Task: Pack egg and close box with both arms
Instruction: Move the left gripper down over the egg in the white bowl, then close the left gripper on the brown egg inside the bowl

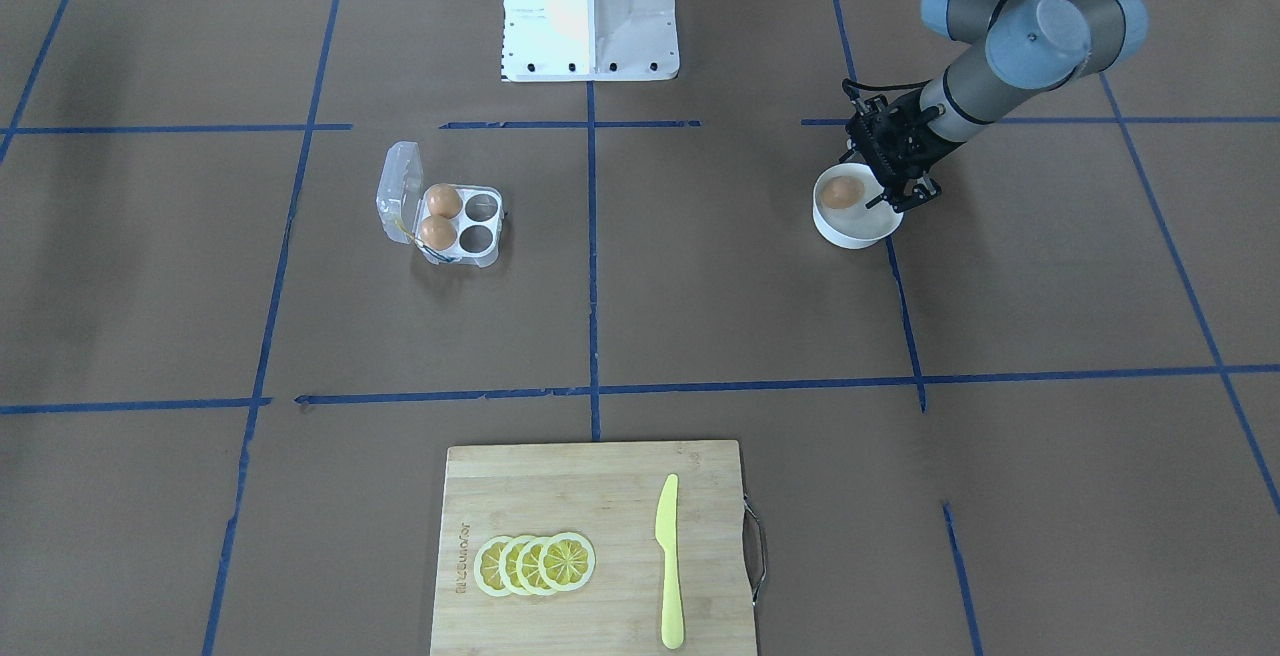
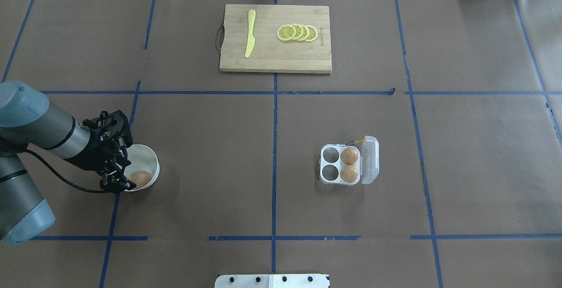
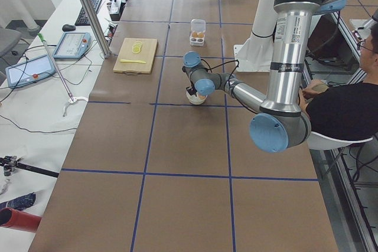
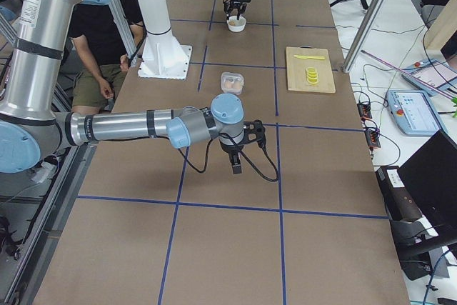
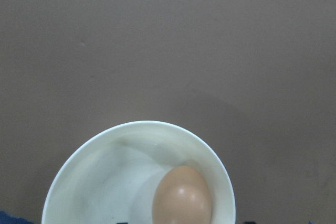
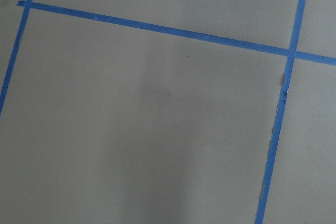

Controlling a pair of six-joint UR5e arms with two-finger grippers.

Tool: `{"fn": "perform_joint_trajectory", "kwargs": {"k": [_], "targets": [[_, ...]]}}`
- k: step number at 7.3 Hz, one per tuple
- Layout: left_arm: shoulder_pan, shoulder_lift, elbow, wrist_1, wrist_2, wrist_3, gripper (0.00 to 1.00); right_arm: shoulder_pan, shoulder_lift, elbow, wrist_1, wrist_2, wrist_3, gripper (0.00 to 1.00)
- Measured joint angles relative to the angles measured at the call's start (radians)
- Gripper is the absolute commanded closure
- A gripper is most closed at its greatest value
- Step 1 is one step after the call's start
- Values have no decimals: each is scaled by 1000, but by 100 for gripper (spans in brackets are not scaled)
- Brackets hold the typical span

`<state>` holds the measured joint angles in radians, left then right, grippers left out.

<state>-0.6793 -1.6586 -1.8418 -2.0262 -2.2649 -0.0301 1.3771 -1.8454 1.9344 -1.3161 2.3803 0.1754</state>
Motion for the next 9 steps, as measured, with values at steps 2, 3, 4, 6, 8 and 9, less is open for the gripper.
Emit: {"fn": "perform_joint_trajectory", "kwargs": {"k": [2,3,4,6,8,9], "targets": [[1,-14,10,5,2,4,32,0,0,0,0,0,-1,0],[1,-17,16,6,2,5,32,0,0,-1,0,0,-1,0],[2,-17,19,6,3,5,32,0,0,-1,0,0,-2,0],[3,-18,22,6,5,6,32,0,0,-3,0,0,-2,0],[4,-21,28,7,5,6,33,-1,0,-3,0,0,-2,0],[5,-25,34,7,5,6,34,-1,0,-3,-1,0,-2,0]]}}
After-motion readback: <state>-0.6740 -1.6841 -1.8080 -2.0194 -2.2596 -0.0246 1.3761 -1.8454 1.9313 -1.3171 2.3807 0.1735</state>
